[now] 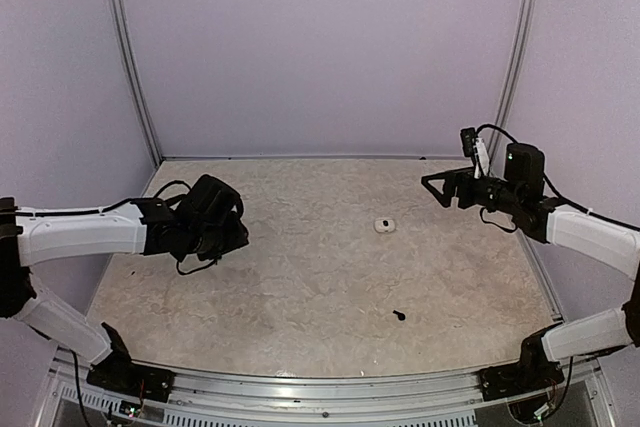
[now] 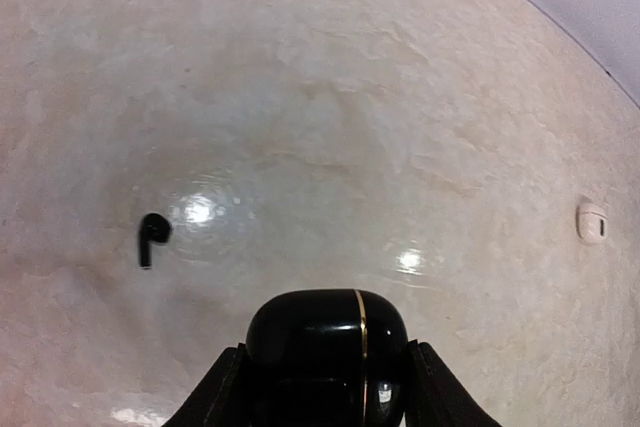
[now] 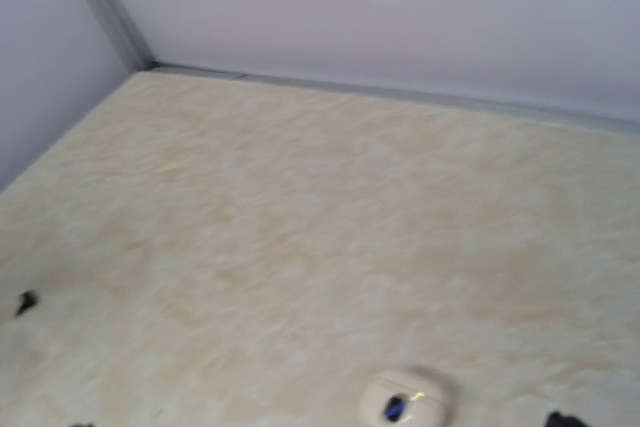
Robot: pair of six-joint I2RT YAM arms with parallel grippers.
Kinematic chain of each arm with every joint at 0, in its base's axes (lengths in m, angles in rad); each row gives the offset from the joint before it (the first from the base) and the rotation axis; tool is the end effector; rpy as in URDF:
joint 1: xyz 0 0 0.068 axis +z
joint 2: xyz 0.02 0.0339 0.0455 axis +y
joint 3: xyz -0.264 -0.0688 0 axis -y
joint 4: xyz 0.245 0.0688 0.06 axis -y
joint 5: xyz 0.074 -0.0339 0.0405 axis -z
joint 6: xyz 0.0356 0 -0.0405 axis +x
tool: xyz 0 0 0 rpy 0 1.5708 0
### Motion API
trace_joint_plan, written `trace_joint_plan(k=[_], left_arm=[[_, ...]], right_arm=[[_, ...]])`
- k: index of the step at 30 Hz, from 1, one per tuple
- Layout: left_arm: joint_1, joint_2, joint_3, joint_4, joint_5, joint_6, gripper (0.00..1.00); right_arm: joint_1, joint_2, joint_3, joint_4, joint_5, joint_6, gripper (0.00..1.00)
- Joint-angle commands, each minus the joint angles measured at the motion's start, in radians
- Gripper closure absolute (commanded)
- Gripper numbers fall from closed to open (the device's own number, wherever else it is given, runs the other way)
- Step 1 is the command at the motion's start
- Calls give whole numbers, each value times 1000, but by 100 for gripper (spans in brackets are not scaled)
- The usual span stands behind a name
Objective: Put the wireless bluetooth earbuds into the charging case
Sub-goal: Pick up the charging case from the corner of the board, then pass from the left arm to the right
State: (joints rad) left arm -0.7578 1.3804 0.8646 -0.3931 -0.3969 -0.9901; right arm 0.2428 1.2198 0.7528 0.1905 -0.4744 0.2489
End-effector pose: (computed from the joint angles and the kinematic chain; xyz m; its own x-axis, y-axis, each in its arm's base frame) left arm 0.2117 -0.1814 0.2198 -0.7000 -0.3992 -0.5921 -0.2260 0.9104 -0.3466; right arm 0.2646 0.0823 0.2758 -0.4146 0.1231 -0.9017 -0.5554 0.7506 0.3578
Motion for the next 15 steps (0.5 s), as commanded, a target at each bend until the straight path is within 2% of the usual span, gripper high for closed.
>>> trace_joint_plan(k=[1,4,10,15], left_arm=[[-137,52,92,118,-1,-72,57],[-184,83,100,272,103,-168,58],[-305,319,306,81,31,-311,58],[-359,376,277,241,42,-438,58]], right_arm=[[15,-38,-107,154,-130,87,6],[55,-48,-150,167,-106,76,6],[70,-68,-182,118,-107,61,9],[140,-91,-278,189,-94,75,16]])
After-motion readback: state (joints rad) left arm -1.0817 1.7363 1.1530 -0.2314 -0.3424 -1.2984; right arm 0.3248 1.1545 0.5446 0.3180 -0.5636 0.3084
